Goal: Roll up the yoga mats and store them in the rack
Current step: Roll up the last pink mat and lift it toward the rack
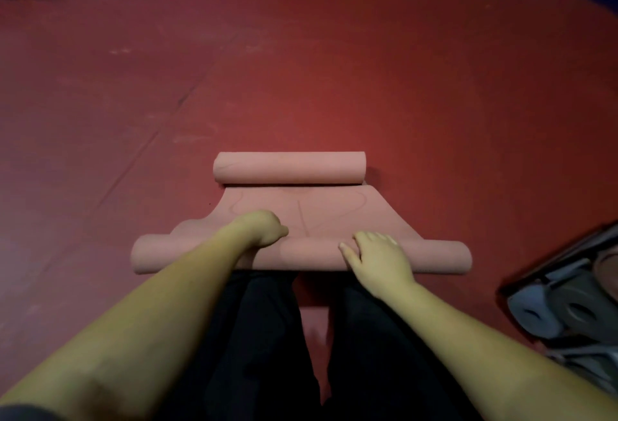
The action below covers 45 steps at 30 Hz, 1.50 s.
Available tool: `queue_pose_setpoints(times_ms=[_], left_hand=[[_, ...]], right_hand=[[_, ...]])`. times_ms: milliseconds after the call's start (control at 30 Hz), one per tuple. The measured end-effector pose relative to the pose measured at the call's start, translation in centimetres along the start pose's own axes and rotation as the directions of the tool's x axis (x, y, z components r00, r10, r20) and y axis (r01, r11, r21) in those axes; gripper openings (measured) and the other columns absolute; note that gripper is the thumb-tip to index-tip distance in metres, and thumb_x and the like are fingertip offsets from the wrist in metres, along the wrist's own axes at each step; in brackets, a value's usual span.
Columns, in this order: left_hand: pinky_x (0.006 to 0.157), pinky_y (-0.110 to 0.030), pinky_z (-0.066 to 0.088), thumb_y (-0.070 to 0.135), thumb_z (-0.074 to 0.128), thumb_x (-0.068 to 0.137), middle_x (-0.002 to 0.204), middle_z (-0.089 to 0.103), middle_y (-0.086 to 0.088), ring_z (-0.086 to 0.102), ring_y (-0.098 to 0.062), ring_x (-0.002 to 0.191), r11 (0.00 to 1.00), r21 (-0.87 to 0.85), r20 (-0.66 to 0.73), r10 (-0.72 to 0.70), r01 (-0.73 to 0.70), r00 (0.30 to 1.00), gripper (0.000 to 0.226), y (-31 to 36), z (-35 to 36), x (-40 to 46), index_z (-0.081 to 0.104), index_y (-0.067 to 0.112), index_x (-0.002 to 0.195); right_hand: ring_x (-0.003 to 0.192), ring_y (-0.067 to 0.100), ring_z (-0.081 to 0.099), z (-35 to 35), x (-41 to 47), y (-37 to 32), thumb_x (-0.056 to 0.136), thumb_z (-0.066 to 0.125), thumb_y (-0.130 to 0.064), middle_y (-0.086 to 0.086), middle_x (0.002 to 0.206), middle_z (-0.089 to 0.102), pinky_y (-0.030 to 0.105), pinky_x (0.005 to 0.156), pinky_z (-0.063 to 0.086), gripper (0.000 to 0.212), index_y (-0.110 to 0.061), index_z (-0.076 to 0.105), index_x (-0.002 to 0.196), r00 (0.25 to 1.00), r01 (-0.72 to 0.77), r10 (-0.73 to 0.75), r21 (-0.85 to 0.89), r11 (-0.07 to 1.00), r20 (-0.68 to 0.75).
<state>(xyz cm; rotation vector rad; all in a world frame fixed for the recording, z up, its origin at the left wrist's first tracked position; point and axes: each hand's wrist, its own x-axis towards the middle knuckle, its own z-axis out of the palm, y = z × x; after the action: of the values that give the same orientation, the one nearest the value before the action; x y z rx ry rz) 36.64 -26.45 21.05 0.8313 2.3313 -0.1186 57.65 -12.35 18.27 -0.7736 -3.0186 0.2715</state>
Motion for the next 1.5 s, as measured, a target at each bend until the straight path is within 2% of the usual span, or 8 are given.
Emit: queue_pose_setpoints(times_ms=[133,300,700,800,1000,1133,1300,1500], left_hand=[[0.081,-0.037,0.045,0.036,0.036,0.101,0.118,0.064,-0.014,0.058,-0.035,0.106,0.999,-0.042,-0.243,-0.006,-0.004,0.97,0.04,0.0,0.8,-0.6,0.066,0.011,0.111],[0.059,-0.04,0.047,0.044,0.039,0.093,0.076,0.062,-0.012,0.057,-0.036,0.071,0.956,0.223,-0.651,0.291,-0.19,0.701,0.044,-1.3,4.6,-3.1,0.061,0.011,0.074],[0.08,-0.041,0.044,0.064,0.007,0.091,0.112,0.067,-0.01,0.061,-0.033,0.104,0.933,0.314,-0.548,0.33,-0.176,0.769,0.074,-1.8,-1.0,-3.8,0.061,0.015,0.105],[0.073,-0.038,0.043,0.039,0.029,0.105,0.123,0.059,-0.012,0.058,-0.034,0.108,0.947,0.22,-0.409,0.309,-0.236,0.858,0.045,-1.0,-0.6,-5.0,0.047,0.013,0.137],[0.092,-0.038,0.043,0.038,0.019,0.106,0.123,0.062,-0.014,0.057,-0.033,0.111,0.98,0.119,-0.157,0.176,-0.159,0.972,0.051,-1.1,1.0,-5.1,0.06,0.012,0.123],[0.102,-0.036,0.039,0.045,0.019,0.107,0.135,0.059,-0.016,0.054,-0.033,0.121,0.986,0.079,-0.083,0.151,-0.145,0.985,0.059,-0.6,0.4,-4.4,0.062,0.008,0.125],[0.107,-0.033,0.034,0.042,0.024,0.107,0.145,0.049,-0.019,0.048,-0.033,0.131,0.993,0.05,0.038,0.105,-0.107,0.994,0.058,-0.4,-0.3,-2.8,0.051,0.002,0.139],[0.108,-0.048,0.032,0.035,0.019,0.105,0.146,0.044,-0.019,0.038,-0.038,0.132,0.986,0.151,0.035,0.063,-0.067,0.997,0.053,-1.2,-0.1,-1.1,0.048,0.006,0.137]], right_hand=[[0.085,0.03,0.063,-0.2,1.1,-0.2,0.087,0.012,-0.062,0.005,0.086,0.068,0.036,0.073,0.04,0.064,-0.019,0.058,0.08,0.999,-0.033,0.033,-0.046,0.998,0.002],[0.092,0.032,0.063,-0.2,3.5,0.2,0.1,0.026,-0.054,0.008,0.099,0.07,0.034,0.069,0.038,0.054,-0.017,0.064,0.088,0.993,-0.089,0.091,-0.035,0.995,0.07],[0.121,0.034,0.055,-5.9,8.9,0.6,0.098,0.022,-0.054,0.018,0.133,0.059,0.037,0.099,0.042,0.068,-0.009,0.064,0.125,0.954,-0.08,0.1,-0.08,0.994,0.284],[0.139,0.031,0.039,-5.9,8.5,1.0,0.101,0.025,-0.056,0.015,0.153,0.039,0.037,0.115,0.03,0.068,-0.009,0.047,0.145,0.866,-0.093,0.105,-0.049,0.994,0.488],[0.147,0.026,0.025,-5.0,6.6,-0.1,0.105,0.026,-0.046,0.011,0.161,0.024,0.033,0.117,0.018,0.06,-0.009,0.033,0.152,0.693,-0.133,0.078,0.02,0.991,0.716],[0.135,0.03,0.041,-3.9,6.3,0.2,0.105,0.031,-0.039,0.016,0.152,0.04,0.033,0.106,0.031,0.051,-0.009,0.048,0.143,0.786,-0.115,0.064,0.044,0.992,0.614],[0.096,0.034,0.061,-2.5,3.9,0.5,0.103,0.032,-0.046,0.014,0.105,0.068,0.037,0.076,0.044,0.049,-0.016,0.067,0.087,0.972,-0.083,0.063,0.079,0.993,0.226],[0.109,0.03,0.058,-1.5,-0.3,-0.6,0.095,0.032,-0.064,0.007,0.114,0.066,0.037,0.089,0.045,0.06,-0.017,0.061,0.116,0.993,-0.053,0.052,0.002,0.999,0.105]])
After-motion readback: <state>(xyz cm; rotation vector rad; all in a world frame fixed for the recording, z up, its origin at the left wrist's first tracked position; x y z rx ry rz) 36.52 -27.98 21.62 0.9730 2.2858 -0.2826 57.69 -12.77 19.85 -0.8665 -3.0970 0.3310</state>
